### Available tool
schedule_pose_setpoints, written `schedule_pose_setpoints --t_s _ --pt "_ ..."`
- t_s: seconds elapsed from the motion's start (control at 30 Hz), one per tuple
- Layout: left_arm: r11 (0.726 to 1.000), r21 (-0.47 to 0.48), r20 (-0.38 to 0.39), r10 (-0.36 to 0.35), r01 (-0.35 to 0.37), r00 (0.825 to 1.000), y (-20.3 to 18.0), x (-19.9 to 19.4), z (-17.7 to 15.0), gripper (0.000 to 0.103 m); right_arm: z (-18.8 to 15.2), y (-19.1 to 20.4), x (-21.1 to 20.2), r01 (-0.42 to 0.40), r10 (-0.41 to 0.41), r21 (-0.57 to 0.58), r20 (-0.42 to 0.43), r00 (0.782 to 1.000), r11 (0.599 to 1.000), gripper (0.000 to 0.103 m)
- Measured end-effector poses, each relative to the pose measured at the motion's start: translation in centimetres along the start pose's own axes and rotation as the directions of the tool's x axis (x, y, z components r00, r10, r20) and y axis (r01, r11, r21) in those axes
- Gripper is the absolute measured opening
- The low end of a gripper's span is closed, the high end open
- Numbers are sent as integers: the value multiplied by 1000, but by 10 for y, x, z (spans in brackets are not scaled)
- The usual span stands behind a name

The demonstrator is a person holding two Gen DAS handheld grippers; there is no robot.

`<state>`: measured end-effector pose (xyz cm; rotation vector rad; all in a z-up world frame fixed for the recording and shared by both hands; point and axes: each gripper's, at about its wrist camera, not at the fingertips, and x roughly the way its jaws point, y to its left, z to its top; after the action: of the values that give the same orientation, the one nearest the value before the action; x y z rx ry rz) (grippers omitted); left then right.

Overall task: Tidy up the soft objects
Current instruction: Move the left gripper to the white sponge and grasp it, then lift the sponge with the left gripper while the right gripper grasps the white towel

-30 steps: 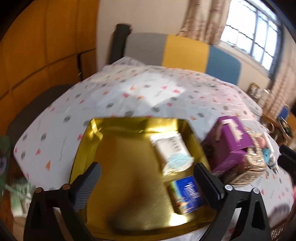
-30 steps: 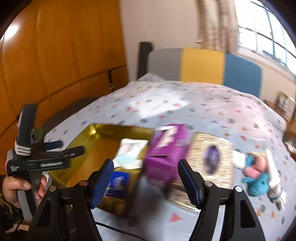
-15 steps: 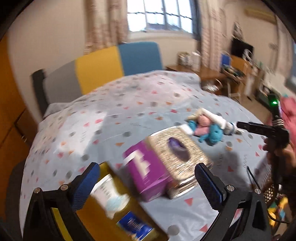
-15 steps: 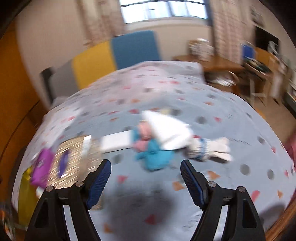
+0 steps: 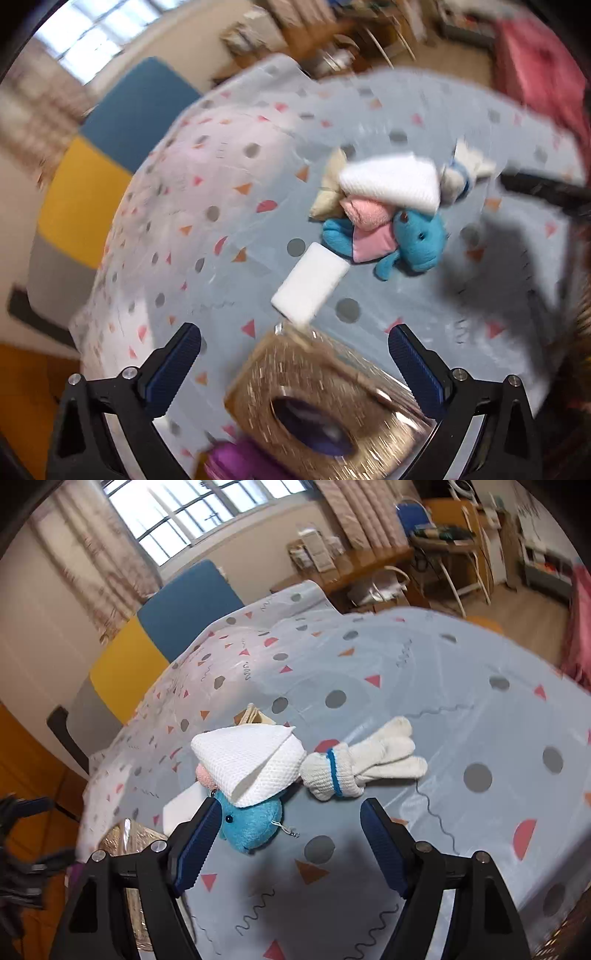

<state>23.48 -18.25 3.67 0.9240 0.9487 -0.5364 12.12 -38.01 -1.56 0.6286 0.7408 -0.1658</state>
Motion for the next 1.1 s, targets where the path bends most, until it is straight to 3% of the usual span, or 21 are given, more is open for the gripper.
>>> schedule_pose_setpoints --t_s 0.13,0.37,0.57,0.8,0.9,0.93,1.03,1.1 --pt "992 125 -110 32 -18 993 -12 48 24 101 0 -9 2 -28 29 60 -22 999 998 79" --pt "981 190 -260 3 49 966 -17 113 44 101 -1 -9 6 -80 84 67 -46 995 994 79" --pt "977 193 -311 -31 95 950 -15 142 48 101 0 -16 5 -95 101 111 -46 994 989 79" --pt "982 165 -354 -29 93 935 -11 174 47 100 0 -20 5 -106 114 140 -48 992 984 79" --pt "983 149 -361 -49 109 931 -8 180 47 80 0 -18 6 -106 114 128 -56 992 986 79" --pt "983 134 -375 -65 123 925 -6 184 46 65 0 -17 6 -106 114 125 -58 992 986 79" --pt "983 106 -362 -102 149 927 -4 183 46 54 -1 -16 6 -101 108 115 -54 993 988 79" --pt "980 125 -346 -101 153 933 -6 180 45 53 -1 -16 6 -101 108 116 -54 993 988 79"
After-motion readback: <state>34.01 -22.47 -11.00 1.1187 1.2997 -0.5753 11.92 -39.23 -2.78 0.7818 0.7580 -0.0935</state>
